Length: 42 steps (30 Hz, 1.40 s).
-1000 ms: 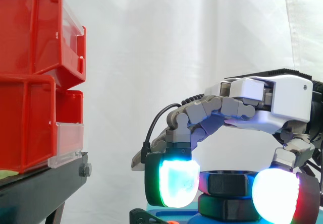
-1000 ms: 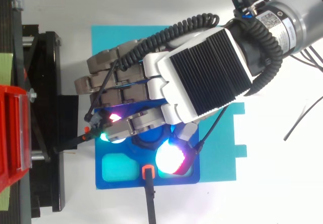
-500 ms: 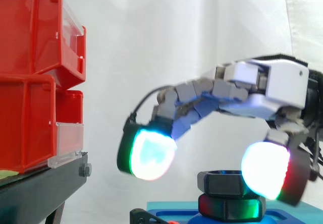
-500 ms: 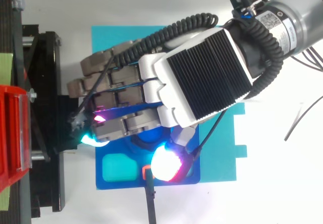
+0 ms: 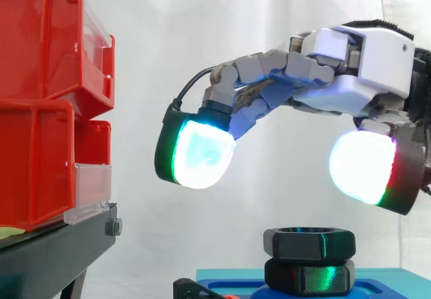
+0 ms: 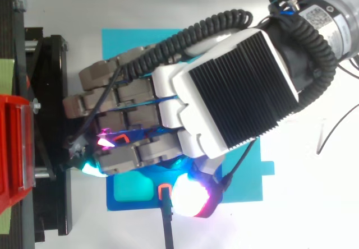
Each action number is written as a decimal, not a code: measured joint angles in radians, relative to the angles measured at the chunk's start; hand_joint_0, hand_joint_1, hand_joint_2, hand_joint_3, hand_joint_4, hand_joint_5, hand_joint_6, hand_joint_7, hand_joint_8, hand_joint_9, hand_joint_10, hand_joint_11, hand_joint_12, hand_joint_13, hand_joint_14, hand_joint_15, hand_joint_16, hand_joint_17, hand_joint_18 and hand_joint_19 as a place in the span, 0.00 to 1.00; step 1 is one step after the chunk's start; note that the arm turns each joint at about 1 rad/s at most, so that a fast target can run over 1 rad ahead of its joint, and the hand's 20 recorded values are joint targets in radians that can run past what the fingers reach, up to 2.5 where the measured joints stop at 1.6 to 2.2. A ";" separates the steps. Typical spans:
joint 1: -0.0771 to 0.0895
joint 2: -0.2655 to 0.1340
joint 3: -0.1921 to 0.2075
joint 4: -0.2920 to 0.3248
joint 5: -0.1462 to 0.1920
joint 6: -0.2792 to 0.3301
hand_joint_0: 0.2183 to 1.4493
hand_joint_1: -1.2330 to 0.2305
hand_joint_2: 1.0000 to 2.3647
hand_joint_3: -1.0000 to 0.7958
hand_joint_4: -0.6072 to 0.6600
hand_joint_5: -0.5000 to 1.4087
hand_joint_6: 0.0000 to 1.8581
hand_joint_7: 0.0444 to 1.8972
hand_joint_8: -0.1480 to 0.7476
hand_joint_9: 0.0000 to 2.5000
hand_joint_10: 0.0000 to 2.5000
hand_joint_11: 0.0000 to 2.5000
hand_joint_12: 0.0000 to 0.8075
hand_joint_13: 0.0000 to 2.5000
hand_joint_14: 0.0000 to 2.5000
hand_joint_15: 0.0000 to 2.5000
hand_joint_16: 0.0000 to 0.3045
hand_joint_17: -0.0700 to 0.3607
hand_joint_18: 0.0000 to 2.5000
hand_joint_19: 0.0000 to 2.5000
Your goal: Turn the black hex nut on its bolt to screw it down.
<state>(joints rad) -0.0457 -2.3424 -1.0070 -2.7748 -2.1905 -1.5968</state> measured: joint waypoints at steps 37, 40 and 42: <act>-0.013 0.390 -0.294 -0.278 0.178 -0.173 0.20 0.53 0.00 0.28 0.71 0.17 0.27 0.45 0.49 0.31 0.00 0.09 0.45 0.24 0.00 0.04 0.20 0.48 0.25 0.13; -0.009 0.436 -0.375 -0.205 0.217 -0.132 0.20 0.52 0.00 0.28 0.65 0.16 0.27 0.40 0.47 0.27 0.00 0.05 0.44 0.20 0.00 0.01 0.21 0.50 0.21 0.10; -0.008 0.449 -0.422 -0.181 0.238 -0.102 0.21 0.51 0.00 0.28 0.64 0.15 0.27 0.36 0.46 0.25 0.00 0.01 0.44 0.17 0.00 0.00 0.22 0.51 0.19 0.08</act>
<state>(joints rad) -0.0536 -1.8935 -1.4295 -2.9554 -1.9524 -1.6988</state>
